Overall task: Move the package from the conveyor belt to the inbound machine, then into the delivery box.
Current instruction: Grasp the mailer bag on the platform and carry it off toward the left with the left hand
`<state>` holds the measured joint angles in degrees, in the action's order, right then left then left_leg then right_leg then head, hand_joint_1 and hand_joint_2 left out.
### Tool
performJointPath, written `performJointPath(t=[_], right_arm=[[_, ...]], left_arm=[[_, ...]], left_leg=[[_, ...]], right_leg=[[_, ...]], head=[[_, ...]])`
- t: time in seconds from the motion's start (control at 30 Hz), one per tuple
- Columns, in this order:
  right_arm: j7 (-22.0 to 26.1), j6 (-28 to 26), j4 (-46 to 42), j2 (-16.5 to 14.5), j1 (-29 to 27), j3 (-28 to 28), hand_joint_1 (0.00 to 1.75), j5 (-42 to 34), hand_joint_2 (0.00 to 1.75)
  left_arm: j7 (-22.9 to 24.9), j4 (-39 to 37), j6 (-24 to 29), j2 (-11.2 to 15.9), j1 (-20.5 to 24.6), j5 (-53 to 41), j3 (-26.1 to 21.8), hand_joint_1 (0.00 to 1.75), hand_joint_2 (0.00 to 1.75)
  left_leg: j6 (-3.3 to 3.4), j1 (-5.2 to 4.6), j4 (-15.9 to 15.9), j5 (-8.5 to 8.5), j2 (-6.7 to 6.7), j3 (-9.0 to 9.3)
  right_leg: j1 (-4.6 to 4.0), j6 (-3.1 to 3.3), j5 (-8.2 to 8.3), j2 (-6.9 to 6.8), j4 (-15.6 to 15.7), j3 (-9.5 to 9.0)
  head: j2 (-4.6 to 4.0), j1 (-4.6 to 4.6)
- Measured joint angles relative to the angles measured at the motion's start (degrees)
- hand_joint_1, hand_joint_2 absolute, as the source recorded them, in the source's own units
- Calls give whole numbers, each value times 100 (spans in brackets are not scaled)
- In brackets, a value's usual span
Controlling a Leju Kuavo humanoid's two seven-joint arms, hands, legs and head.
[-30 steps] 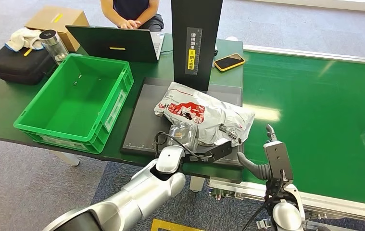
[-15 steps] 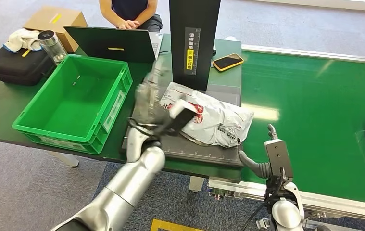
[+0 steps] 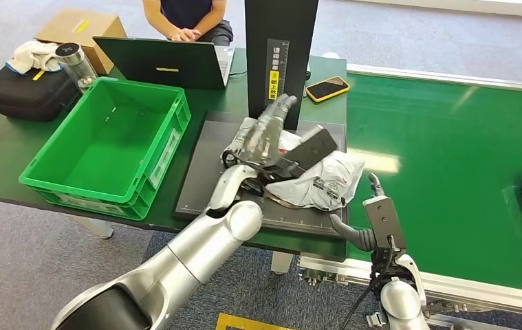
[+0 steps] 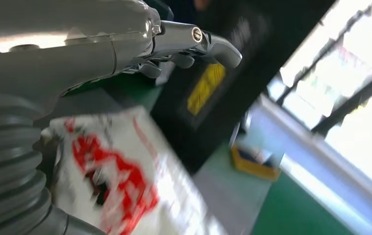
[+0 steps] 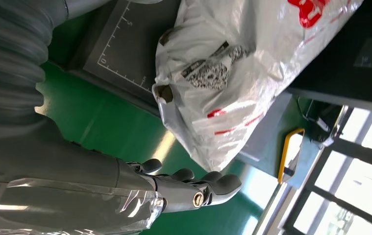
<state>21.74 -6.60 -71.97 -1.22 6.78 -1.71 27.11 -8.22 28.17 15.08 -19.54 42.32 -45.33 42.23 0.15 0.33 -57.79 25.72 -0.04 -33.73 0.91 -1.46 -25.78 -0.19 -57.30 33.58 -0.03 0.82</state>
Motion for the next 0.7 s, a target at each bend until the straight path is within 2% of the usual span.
performJointPath(t=[0.07, 0.2, 0.4, 0.5, 0.6, 0.7], right_arm=[[-11, 61, -79, 20, -40, 61, 0, 32, 175], [-51, 207, -247, 38, -175, 130, 0, 111, 175], [-115, 333, -372, 85, -494, 141, 0, 197, 175], [-152, 391, -493, 105, -573, 204, 0, 277, 175], [-235, 441, -681, 123, -649, 297, 0, 315, 175], [-325, 366, -826, 175, -775, 351, 0, 320, 175]], left_arm=[[292, -173, -513, 1, 109, -46, 538, 0, 175], [635, -421, -1019, 2, 228, 53, 1363, 0, 175], [1154, -660, -1366, 4, 425, 80, 2007, 0, 175], [1730, -787, -1606, 6, 392, -18, 2297, 0, 175], [2239, -944, -1523, 6, 168, -86, 2569, 0, 175], [2446, -1101, -846, 6, 37, -53, 2656, 0, 175]], left_leg=[[-1, 0, 2, 1, -1, -1], [-2, 0, 11, 1, -2, 1], [-3, 4, 18, -1, -9, 1], [-3, 4, 18, 0, -4, 7], [-3, 3, 18, 0, -2, 8], [-3, 3, 18, 0, -3, 5]], right_leg=[[-1, 0, -1, -1, 0, 2], [-4, 3, -2, -1, 0, 5], [-8, 5, -3, -9, -2, 0], [-6, 5, -4, -4, -2, -2], [-4, 5, -5, -4, -1, 0], [-4, 5, -5, -5, -1, 0]], head=[[-1, -1], [0, -2], [0, -1], [0, 0], [-1, -3], [-1, -2]])
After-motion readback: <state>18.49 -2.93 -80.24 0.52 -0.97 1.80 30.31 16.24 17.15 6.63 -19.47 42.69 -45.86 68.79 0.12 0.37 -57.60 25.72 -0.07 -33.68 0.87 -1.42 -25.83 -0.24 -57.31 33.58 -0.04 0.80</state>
